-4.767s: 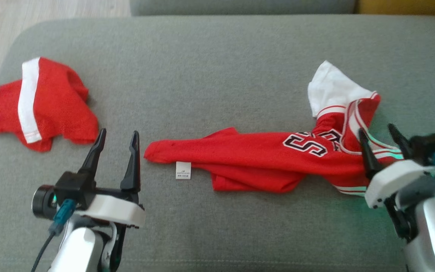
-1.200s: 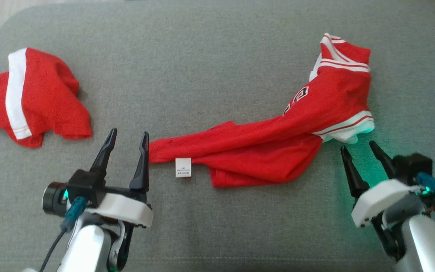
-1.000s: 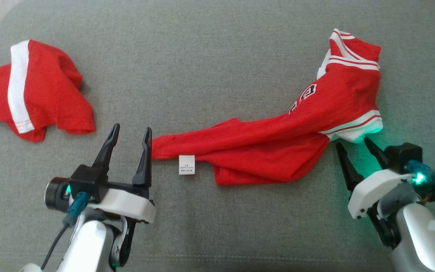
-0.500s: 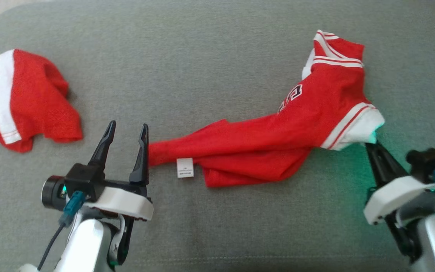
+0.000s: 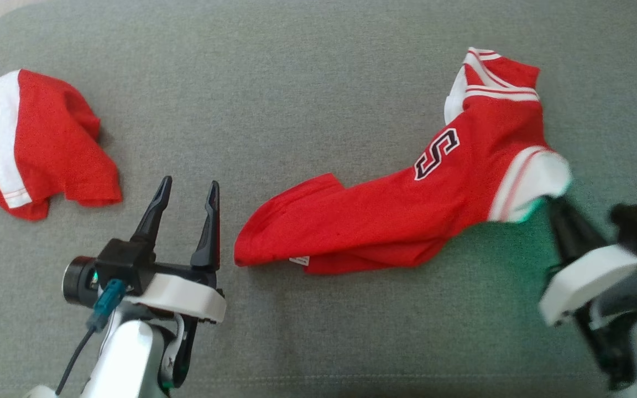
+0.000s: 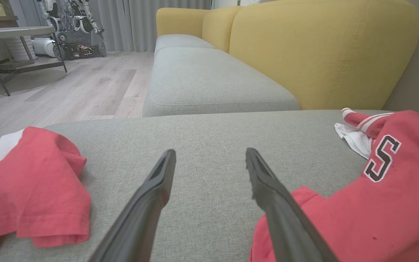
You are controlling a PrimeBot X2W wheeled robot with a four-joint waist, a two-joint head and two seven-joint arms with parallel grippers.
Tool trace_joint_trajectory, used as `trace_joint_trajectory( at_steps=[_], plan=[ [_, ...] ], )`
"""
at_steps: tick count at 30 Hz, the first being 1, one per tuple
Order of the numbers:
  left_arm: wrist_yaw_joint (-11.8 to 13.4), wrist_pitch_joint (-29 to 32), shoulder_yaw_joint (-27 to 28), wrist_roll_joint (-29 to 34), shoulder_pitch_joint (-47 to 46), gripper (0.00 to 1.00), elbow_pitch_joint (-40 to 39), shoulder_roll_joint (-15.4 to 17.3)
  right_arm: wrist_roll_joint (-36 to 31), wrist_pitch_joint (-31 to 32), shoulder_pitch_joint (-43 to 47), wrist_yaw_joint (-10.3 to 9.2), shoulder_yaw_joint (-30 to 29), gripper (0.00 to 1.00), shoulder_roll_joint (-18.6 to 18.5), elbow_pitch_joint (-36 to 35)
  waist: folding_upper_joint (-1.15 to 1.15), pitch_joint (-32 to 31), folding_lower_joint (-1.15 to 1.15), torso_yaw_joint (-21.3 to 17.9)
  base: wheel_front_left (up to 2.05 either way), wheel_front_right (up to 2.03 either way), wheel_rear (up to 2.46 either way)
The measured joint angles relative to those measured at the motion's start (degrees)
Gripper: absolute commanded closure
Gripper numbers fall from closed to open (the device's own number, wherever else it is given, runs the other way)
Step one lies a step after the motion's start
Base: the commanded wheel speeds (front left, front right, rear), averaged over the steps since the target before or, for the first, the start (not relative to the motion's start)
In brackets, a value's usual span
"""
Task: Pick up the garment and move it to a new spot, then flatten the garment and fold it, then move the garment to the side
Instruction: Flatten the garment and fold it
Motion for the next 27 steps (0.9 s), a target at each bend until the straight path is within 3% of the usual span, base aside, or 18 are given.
trace_joint_trajectory(
  at_steps=[5, 11, 22, 23, 25, 26, 27],
  plan=[
    [-0.1, 0.0, 0.0, 0.0, 0.0, 0.0, 0.0, -0.1, 0.8, 0.8, 0.3, 0.0, 5.0, 1.0, 0.8, 1.0, 0.0, 0.3, 0.0, 0.6, 0.0, 0.0, 0.0],
    [-0.1, 0.0, 0.1, 0.1, -0.1, 0.0, 0.1, -0.5, 1.3, -2.5, -4.6, 0.0, 6.2, 1.0, 1.4, 5.1, 0.0, 0.9, 0.0, 1.1, 0.0, 0.0, 0.0],
    [-1.1, 0.0, -0.2, 0.2, -2.0, 0.0, 1.0, -1.3, 4.0, -10.5, -19.3, 0.0, 11.1, 1.0, 2.2, 21.3, 0.0, 2.3, 0.0, 3.0, 0.0, 0.0, 0.0],
    [-1.1, 0.0, -0.2, 0.2, -2.0, 0.0, 1.0, -1.3, 4.0, -10.5, -19.3, 0.0, 11.1, 0.96, 2.2, 21.3, 0.0, 2.3, 0.0, 3.0, 0.0, 0.0, 0.0],
    [-1.1, 0.0, -0.3, 0.5, -2.5, 0.0, 1.1, -1.5, 4.6, -11.7, -21.3, 0.0, 12.4, 0.41, 2.3, 24.6, 0.0, 2.6, 0.0, 3.4, 0.0, 0.0, 0.0],
    [-1.1, 0.0, -0.3, 0.6, -2.5, 0.0, 1.1, -1.5, 4.6, -12.0, -22.1, 0.0, 12.9, 0.41, 2.3, 26.2, 0.0, 2.7, 0.0, 3.6, 0.0, 0.0, 0.0],
    [-1.3, 0.0, -0.4, 0.6, -2.5, 0.0, 1.2, -1.6, 5.0, -12.7, -22.6, 0.0, 13.3, 0.0, 2.4, 27.6, 0.0, 2.7, 0.0, 3.8, 0.0, 0.0, 0.0]
  ],
)
